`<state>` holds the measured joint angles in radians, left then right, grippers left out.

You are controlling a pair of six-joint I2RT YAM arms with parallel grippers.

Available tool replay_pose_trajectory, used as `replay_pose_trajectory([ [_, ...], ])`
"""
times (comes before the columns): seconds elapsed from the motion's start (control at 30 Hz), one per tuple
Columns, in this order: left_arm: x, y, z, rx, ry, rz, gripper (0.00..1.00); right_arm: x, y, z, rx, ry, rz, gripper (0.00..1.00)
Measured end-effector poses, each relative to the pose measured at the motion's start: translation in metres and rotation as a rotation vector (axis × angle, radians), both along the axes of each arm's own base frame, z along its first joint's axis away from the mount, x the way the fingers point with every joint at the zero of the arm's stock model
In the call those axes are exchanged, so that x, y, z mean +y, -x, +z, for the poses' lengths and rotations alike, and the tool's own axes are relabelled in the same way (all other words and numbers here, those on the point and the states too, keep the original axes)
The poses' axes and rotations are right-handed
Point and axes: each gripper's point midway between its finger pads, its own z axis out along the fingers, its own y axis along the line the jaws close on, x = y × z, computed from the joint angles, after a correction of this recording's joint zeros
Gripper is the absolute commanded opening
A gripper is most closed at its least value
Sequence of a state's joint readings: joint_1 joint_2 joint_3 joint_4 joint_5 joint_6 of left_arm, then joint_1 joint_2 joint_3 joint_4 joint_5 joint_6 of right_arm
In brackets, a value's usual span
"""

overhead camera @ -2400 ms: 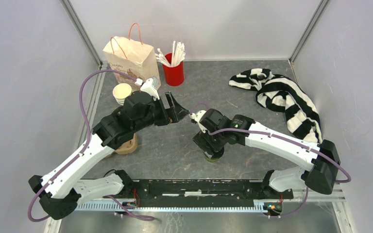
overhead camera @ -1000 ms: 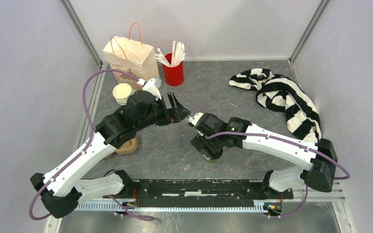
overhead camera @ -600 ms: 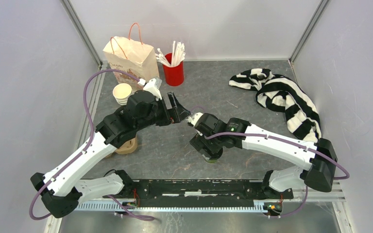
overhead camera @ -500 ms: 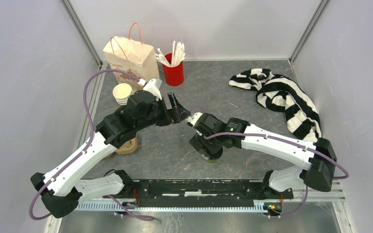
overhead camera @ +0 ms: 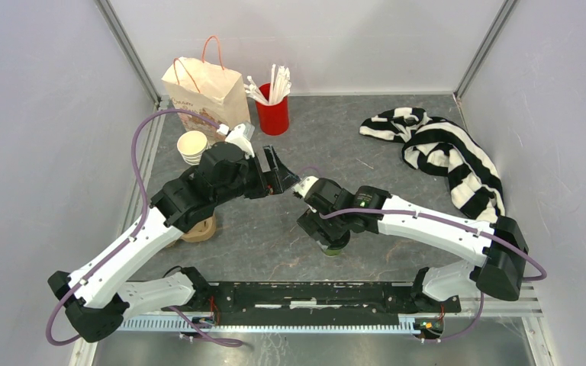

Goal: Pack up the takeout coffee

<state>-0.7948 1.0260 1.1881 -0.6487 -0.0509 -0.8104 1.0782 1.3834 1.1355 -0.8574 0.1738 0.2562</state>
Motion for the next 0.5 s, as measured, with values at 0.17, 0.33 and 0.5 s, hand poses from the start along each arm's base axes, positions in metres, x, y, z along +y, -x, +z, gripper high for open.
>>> replay_pose_trajectory([
  [0.17,-0.0011,-0.0009,-0.0022,0.005,-0.005,-0.001,0.94,-0.0011,-0.0009,0.0004,-0.005,0.005,-0.003,0.95],
  [0.33,-0.0024,-0.0015,-0.0045,0.011,-0.01,-0.003,0.94,-0.0027,-0.001,0.0,-0.006,0.012,-0.003,0.96],
  [0.5,-0.0032,-0.0019,-0.0062,0.015,-0.013,-0.005,0.94,-0.0029,-0.0008,-0.0004,-0.006,0.012,-0.003,0.98],
])
